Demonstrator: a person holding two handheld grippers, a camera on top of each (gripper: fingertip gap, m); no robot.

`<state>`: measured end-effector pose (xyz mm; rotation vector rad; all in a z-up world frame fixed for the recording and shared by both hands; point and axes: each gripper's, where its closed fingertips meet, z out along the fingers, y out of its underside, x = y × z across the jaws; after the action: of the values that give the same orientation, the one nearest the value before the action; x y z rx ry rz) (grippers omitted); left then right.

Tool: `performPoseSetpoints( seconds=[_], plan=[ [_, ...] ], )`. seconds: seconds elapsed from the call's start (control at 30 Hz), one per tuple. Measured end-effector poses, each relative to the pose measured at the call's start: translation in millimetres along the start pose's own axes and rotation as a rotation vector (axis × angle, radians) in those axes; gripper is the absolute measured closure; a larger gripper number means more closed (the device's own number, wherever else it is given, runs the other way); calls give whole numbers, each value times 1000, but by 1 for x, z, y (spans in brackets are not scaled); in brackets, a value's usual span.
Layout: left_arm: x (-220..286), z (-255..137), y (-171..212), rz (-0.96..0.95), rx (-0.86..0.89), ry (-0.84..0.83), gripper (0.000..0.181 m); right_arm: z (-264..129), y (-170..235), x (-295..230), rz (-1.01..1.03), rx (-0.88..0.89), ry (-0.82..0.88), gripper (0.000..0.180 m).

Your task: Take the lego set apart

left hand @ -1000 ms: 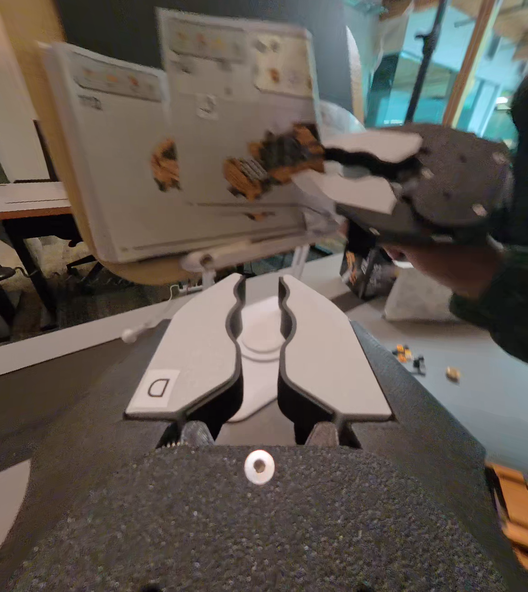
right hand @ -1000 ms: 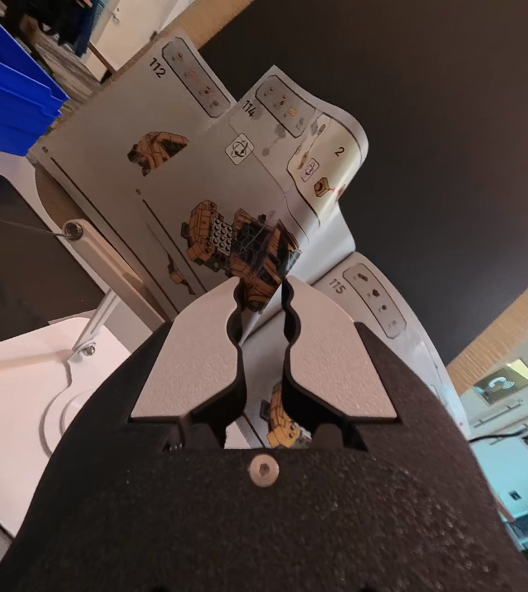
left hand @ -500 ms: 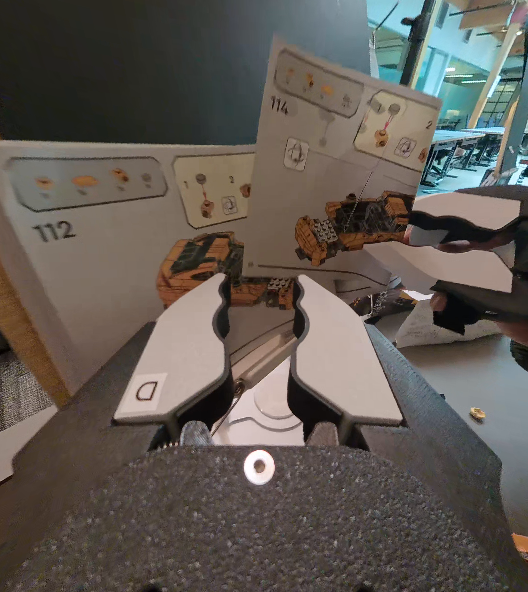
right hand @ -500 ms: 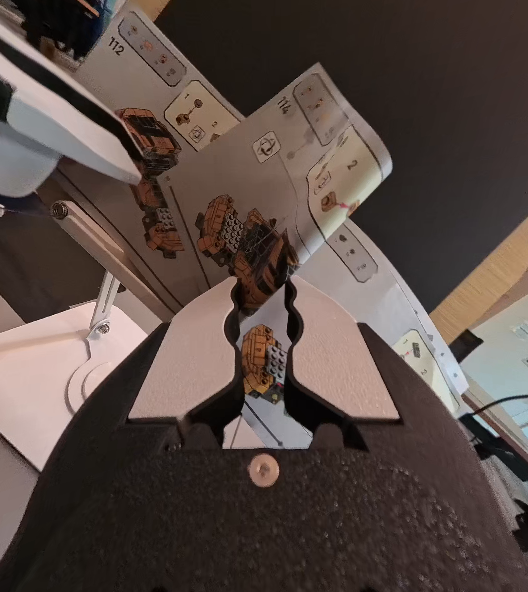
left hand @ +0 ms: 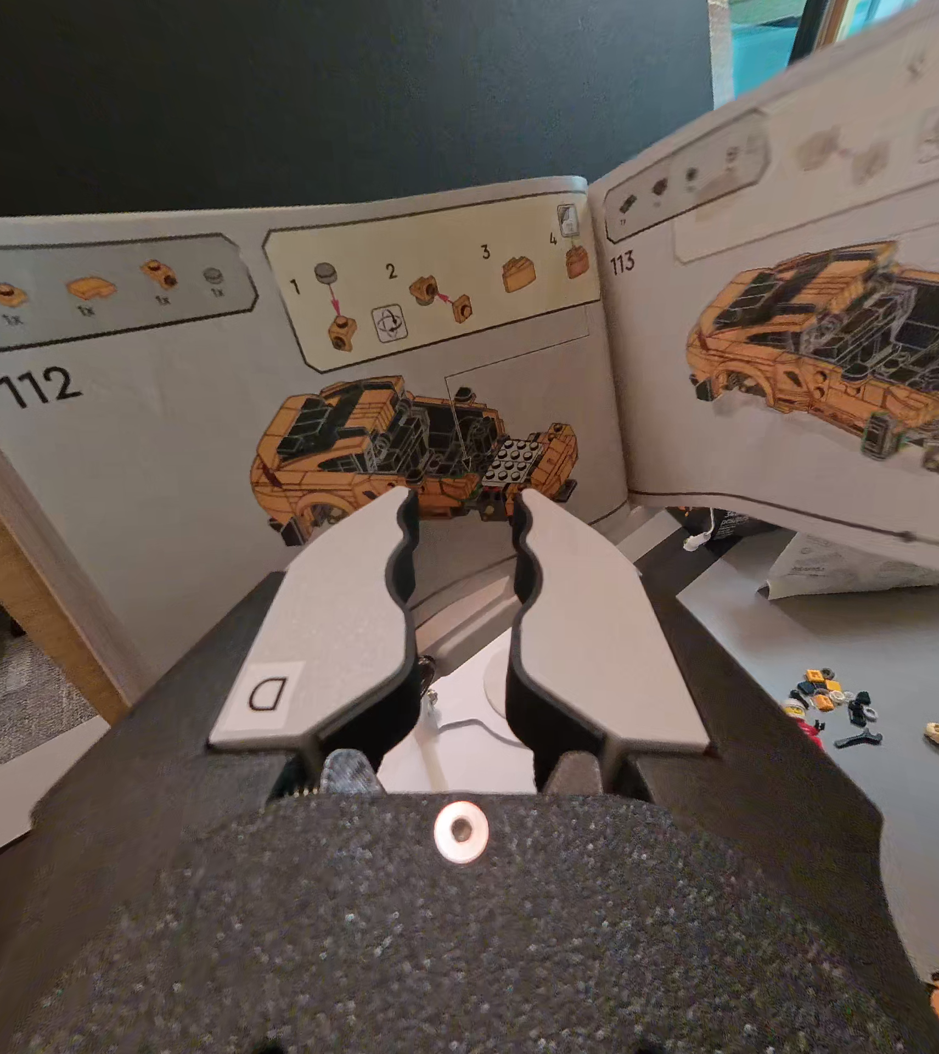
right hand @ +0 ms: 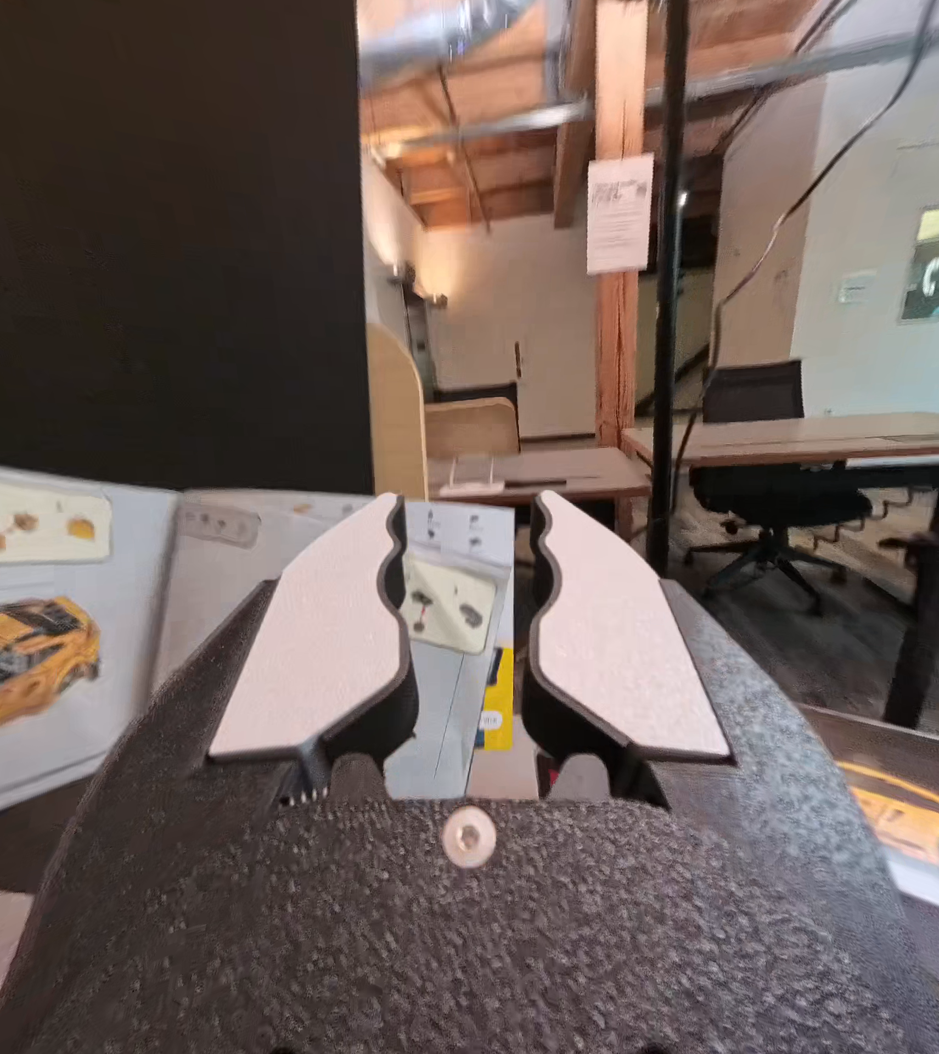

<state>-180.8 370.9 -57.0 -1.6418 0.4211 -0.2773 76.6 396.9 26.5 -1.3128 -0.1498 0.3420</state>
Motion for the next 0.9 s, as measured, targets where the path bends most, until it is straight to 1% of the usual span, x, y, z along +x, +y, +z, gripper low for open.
performPoseSetpoints(
  seconds=[0.03,0.1,0.17,0.23,0.27,0.33,0.43,0.47,0.5,0.57,0.6,0.73,0.9],
  plan=[
    [0,0,1,2,-4,-7,150,-11,-15,-1,8,51,-13,138],
    [-2,1,2,15,-18,-36,152,-35,-49,-26,-14,151,-111,143],
    [-3,3,3,39,-38,-77,154,-54,-69,-73,-66,170,-263,142],
    [-4,5,3,58,-59,-120,154,-77,-78,-131,-138,171,-430,142],
    [-4,6,3,66,-65,-133,153,-91,-79,-162,-184,183,-522,146],
    [-5,7,4,79,-68,-157,154,-116,-67,-217,-303,177,-659,149],
    [-4,7,4,86,-65,-164,154,-138,-29,-279,-458,117,-822,151],
    [-4,7,4,84,-64,-162,154,-135,-14,-288,-515,73,-827,151],
    [-4,6,4,80,-63,-158,155,-125,1,-289,-589,14,-784,151],
    [-5,5,4,68,-60,-150,157,-96,29,-273,-725,-110,-664,151],
    [-5,5,3,61,-57,-145,157,-83,37,-261,-753,-142,-604,153],
    [-4,5,3,55,-47,-137,156,-47,47,-200,-847,-190,-353,158],
    [-4,5,3,37,-30,-140,155,-14,68,-136,-878,-302,-185,157]
  ],
)
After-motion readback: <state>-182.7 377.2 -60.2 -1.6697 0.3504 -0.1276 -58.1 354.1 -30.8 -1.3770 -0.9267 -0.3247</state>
